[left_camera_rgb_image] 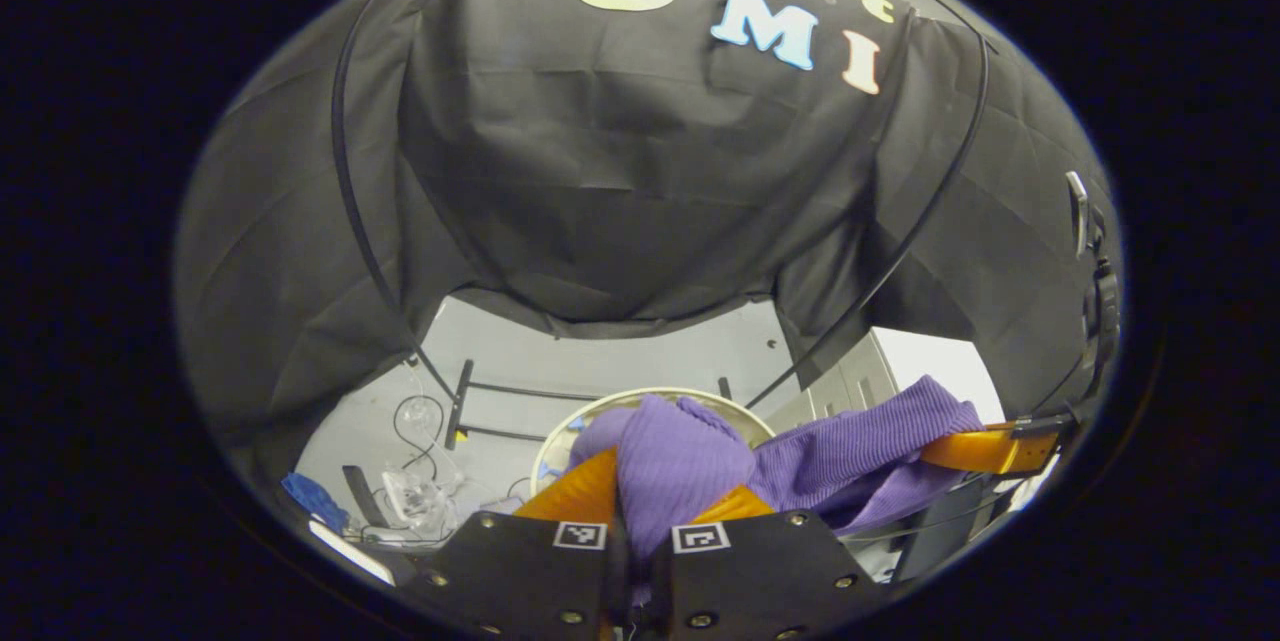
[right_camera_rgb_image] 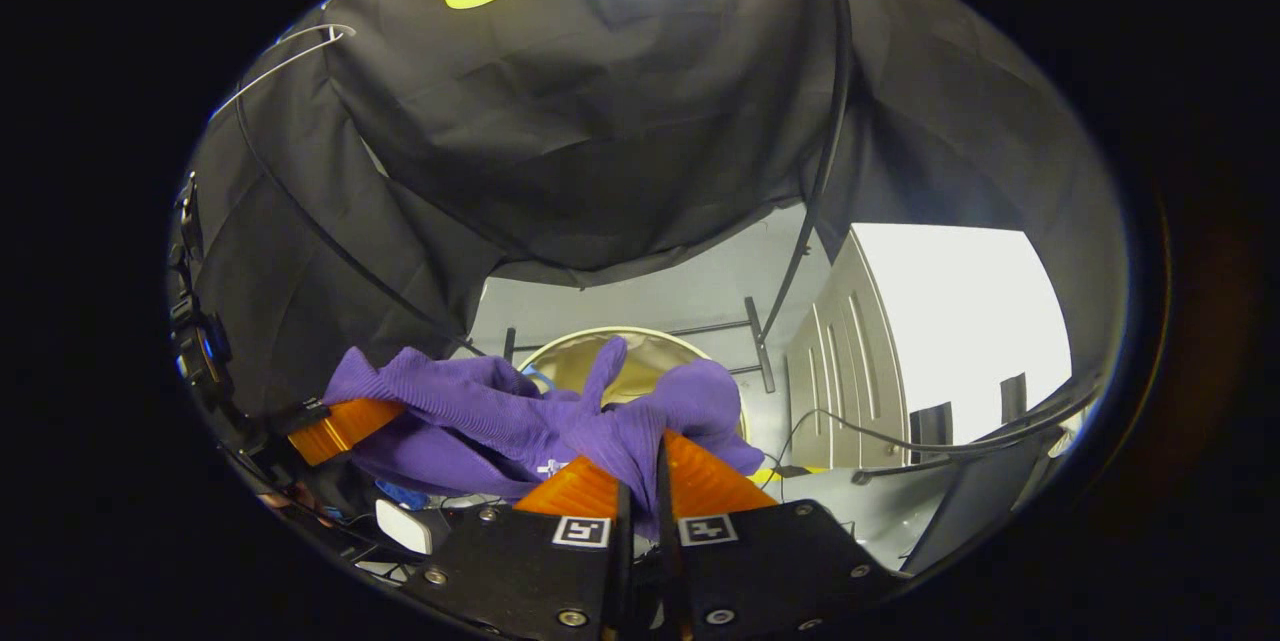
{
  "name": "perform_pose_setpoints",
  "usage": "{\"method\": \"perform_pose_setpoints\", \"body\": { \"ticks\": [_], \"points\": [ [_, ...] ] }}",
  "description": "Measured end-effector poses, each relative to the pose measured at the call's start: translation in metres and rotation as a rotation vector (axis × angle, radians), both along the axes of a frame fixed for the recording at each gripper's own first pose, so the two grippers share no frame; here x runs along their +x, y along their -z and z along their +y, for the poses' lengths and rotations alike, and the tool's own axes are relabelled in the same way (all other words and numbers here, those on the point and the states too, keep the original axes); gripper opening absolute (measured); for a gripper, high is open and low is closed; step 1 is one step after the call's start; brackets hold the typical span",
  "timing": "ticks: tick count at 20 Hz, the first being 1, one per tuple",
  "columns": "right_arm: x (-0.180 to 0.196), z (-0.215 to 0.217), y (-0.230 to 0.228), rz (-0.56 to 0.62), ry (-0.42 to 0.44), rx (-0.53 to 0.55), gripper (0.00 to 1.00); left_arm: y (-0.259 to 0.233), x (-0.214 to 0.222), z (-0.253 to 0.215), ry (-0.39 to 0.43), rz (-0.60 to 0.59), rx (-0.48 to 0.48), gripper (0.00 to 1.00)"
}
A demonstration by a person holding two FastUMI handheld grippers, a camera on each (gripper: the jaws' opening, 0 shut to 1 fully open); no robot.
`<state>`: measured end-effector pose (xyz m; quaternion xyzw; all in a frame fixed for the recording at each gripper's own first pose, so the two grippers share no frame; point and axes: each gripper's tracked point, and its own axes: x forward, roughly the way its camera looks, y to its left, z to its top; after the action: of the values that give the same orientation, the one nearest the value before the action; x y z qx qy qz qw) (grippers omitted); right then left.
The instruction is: Grasp the clothes on the hanger with both hands and then place them into the laundry hamper below.
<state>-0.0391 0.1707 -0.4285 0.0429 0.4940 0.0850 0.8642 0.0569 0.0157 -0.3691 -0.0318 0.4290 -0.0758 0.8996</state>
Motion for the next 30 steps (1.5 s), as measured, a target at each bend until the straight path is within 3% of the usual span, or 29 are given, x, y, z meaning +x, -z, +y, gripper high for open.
{"method": "perform_pose_setpoints", "body": {
  "ticks": [1, 3, 6, 8, 10, 11, 12, 16, 17, 19, 21, 22, 27, 29, 30],
  "points": [
    [-0.001, 0.003, -0.004, 0.0, -0.004, 0.017, 0.14, 0.0, -0.005, 0.002, 0.011, 0.004, 0.019, 0.1],
    [-0.001, 0.01, -0.013, -0.007, -0.016, 0.058, 0.45, -0.007, -0.007, 0.003, 0.037, -0.002, 0.031, 0.19],
    [0.005, 0.006, -0.032, -0.046, -0.011, 0.061, 0.92, -0.028, -0.005, 0.002, 0.062, -0.036, 0.06, 0.67],
    [0.011, 0.0, -0.049, -0.09, 0.003, 0.051, 0.95, -0.044, -0.007, 0.011, 0.075, -0.076, 0.109, 1.0],
    [0.021, -0.008, -0.069, -0.139, 0.019, 0.048, 0.95, -0.068, -0.008, 0.015, 0.083, -0.112, 0.123, 0.95],
    [0.026, -0.012, -0.082, -0.17, 0.026, 0.043, 0.91, -0.079, -0.009, 0.016, 0.08, -0.129, 0.117, 0.95],
    [0.03, -0.016, -0.093, -0.199, 0.032, 0.035, 0.95, -0.092, -0.007, 0.015, 0.074, -0.144, 0.104, 0.95],
    [0.052, -0.036, -0.141, -0.326, 0.057, -0.003, 0.95, -0.149, 0.005, 0.016, 0.043, -0.246, 0.073, 0.95],
    [0.056, -0.041, -0.154, -0.363, 0.063, -0.016, 0.95, -0.165, 0.011, 0.019, 0.037, -0.278, 0.074, 0.9],
    [0.066, -0.048, -0.181, -0.443, 0.074, -0.041, 0.96, -0.205, 0.025, 0.02, 0.03, -0.351, 0.078, 0.95],
    [0.071, -0.056, -0.214, -0.53, 0.083, -0.06, 0.96, -0.247, 0.04, 0.017, 0.03, -0.428, 0.068, 0.9],
    [0.074, -0.06, -0.232, -0.579, 0.088, -0.076, 0.95, -0.269, 0.045, 0.016, 0.033, -0.465, 0.061, 1.0],
    [0.096, -0.072, -0.324, -0.836, 0.102, -0.136, 0.91, -0.37, 0.062, 0.001, 0.034, -0.643, -0.002, 1.0],
    [0.095, -0.073, -0.359, -0.921, 0.106, -0.141, 0.96, -0.403, 0.065, -0.001, 0.037, -0.704, -0.016, 1.0],
    [0.092, -0.073, -0.374, -0.956, 0.111, -0.137, 0.91, -0.422, 0.065, 0.0, 0.036, -0.734, -0.019, 1.0]
  ]
}}
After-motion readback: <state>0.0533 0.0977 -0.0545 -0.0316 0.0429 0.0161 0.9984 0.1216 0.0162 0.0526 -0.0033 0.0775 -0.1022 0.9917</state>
